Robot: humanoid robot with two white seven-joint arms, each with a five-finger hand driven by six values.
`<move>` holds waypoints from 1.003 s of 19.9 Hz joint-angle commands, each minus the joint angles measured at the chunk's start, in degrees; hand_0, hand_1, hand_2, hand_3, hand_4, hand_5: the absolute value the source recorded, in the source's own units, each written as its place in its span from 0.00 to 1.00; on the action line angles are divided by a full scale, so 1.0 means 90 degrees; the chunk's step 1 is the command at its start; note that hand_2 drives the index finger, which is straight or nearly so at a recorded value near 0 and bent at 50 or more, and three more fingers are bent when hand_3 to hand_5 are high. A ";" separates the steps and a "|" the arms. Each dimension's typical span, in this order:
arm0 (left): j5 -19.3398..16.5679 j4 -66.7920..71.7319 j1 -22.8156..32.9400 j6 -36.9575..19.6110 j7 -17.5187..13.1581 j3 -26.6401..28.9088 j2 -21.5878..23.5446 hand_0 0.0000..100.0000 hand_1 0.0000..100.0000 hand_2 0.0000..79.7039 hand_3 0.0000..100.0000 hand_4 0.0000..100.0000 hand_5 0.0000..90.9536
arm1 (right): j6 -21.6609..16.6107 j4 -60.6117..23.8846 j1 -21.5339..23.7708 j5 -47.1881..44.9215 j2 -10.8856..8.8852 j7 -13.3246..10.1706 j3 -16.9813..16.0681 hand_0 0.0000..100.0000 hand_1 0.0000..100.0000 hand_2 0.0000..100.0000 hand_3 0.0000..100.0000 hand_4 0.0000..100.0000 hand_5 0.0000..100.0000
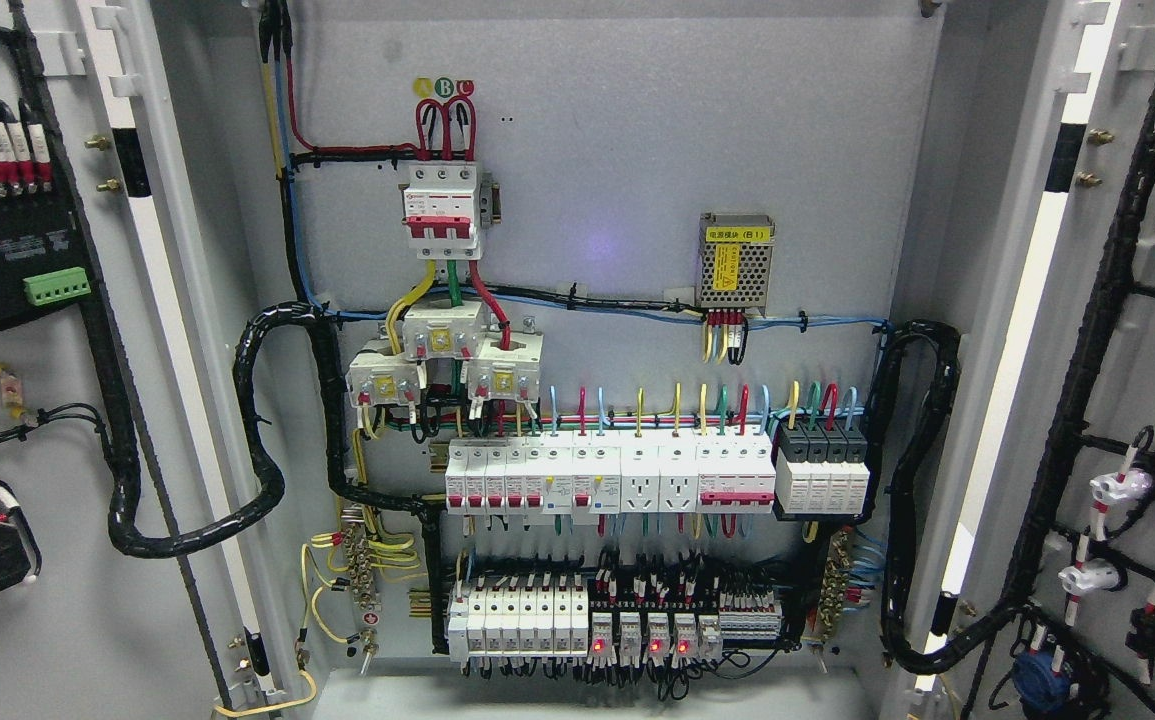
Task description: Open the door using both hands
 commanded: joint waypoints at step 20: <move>-0.0974 0.6038 -0.1550 0.1503 -0.0939 -0.0233 -0.1024 0.00 0.00 0.00 0.00 0.00 0.00 | 0.2154 0.3364 -0.0833 0.1880 0.0557 -0.1363 0.0087 0.00 0.00 0.00 0.00 0.00 0.00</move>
